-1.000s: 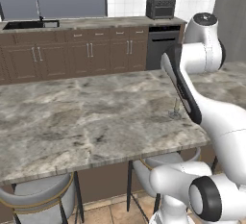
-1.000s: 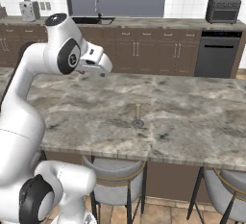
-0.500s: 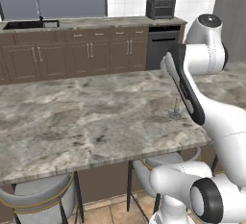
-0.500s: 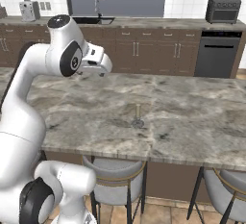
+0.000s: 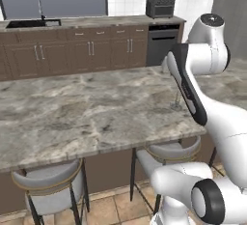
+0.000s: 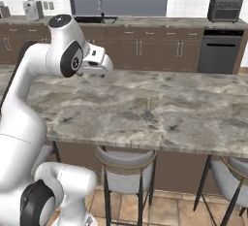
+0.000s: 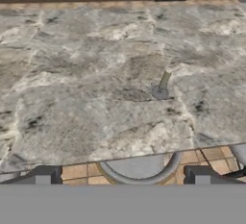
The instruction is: Get the candle and the liquor from the cabinet and move them to the dining counter.
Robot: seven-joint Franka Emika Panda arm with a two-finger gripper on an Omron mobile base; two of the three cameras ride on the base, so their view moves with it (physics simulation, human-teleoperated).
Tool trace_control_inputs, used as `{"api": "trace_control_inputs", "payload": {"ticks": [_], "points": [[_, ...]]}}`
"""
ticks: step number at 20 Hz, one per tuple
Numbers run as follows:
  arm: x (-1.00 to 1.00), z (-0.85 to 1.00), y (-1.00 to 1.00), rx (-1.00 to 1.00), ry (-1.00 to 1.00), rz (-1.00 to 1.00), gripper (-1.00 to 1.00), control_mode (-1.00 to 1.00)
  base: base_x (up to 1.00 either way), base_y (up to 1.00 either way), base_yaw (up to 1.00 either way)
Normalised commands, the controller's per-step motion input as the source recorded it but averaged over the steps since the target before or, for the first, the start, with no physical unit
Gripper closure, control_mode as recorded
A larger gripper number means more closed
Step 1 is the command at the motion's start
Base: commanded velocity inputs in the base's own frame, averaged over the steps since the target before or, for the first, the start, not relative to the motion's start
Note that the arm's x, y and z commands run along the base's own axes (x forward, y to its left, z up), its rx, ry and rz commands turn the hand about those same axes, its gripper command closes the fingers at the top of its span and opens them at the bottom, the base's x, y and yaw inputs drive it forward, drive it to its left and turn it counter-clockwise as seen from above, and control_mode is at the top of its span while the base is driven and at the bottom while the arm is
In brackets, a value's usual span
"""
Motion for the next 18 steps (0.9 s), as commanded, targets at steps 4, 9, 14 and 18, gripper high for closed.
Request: {"api": "trace_control_inputs", "payload": {"ticks": [4,9,14,18], "points": [[0.00,0.00,0.00,0.00,0.00,0.00,-1.00,1.00,-1.00,1.00,-0.02],[0.00,0.00,0.00,0.00,0.00,0.00,-1.00,1.00,-1.00,1.00,0.00],[0.00,0.00,0.00,0.00,0.00,0.00,-1.00,1.00,-0.69,1.00,0.03],[0.00,0.00,0.00,0.00,0.00,0.00,-1.00,1.00,-0.04,1.00,0.06]]}}
